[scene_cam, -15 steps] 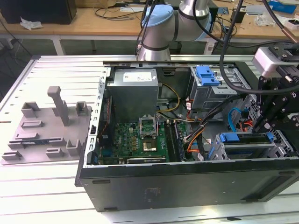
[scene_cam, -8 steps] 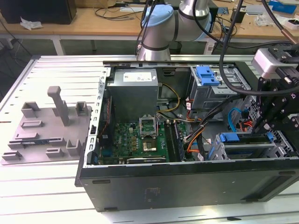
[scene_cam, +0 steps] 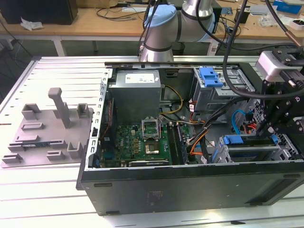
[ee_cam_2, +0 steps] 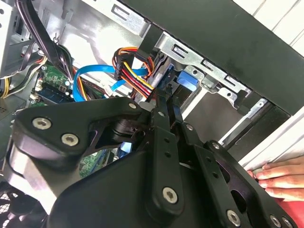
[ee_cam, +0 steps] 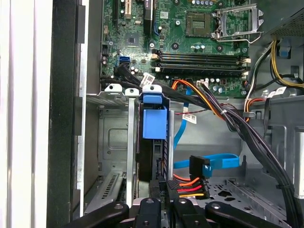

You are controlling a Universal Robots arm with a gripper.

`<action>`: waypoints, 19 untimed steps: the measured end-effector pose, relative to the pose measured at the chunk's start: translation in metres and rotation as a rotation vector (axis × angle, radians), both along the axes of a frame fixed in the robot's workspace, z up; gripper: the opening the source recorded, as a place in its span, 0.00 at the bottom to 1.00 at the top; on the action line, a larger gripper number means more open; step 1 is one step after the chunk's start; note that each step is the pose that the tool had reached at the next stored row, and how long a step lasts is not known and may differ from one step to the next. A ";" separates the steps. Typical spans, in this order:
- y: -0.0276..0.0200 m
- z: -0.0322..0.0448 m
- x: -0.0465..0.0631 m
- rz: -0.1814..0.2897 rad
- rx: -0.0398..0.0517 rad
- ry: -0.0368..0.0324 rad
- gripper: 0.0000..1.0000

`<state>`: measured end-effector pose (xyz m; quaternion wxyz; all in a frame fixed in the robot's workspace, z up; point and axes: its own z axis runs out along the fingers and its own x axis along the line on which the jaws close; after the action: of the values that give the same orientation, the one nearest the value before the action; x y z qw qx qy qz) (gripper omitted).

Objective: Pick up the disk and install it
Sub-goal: 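Insert the first disk wire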

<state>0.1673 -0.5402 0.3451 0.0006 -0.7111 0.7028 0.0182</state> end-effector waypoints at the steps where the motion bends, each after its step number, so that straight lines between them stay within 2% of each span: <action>1: 0.0000 -0.0002 0.000 0.000 0.0000 0.0000 0.17; 19: -0.0001 -0.0049 0.000 0.000 -0.0001 0.0000 0.17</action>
<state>0.1673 -0.5403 0.3401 0.0006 -0.7111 0.7028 0.0182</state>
